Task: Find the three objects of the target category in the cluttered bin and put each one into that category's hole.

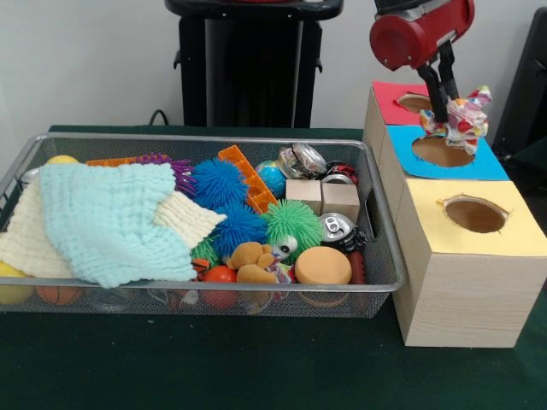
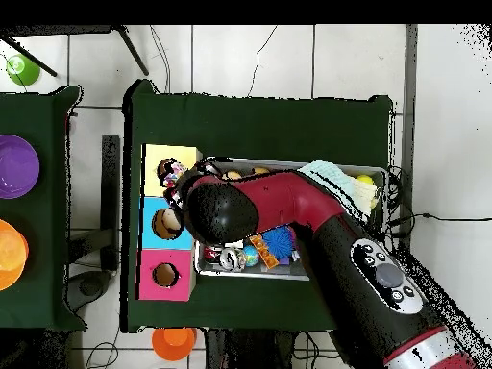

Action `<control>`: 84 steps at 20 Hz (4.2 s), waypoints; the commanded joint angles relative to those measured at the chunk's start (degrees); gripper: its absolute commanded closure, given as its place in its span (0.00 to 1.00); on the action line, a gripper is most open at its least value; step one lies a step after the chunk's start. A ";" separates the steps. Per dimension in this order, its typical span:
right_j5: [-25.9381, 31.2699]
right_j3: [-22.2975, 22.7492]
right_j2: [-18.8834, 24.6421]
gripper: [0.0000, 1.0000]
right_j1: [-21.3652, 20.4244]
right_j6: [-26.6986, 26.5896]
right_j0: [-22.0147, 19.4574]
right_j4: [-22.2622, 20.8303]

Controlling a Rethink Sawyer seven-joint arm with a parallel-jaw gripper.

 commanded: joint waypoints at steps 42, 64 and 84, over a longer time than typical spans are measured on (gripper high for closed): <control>-14.45 1.57 -7.59 1.00 11.30 6.59 2.94 -7.05; -22.07 2.07 -7.51 1.00 13.85 7.27 2.70 -8.54; -18.26 1.99 -7.44 0.00 14.63 4.89 2.94 -7.92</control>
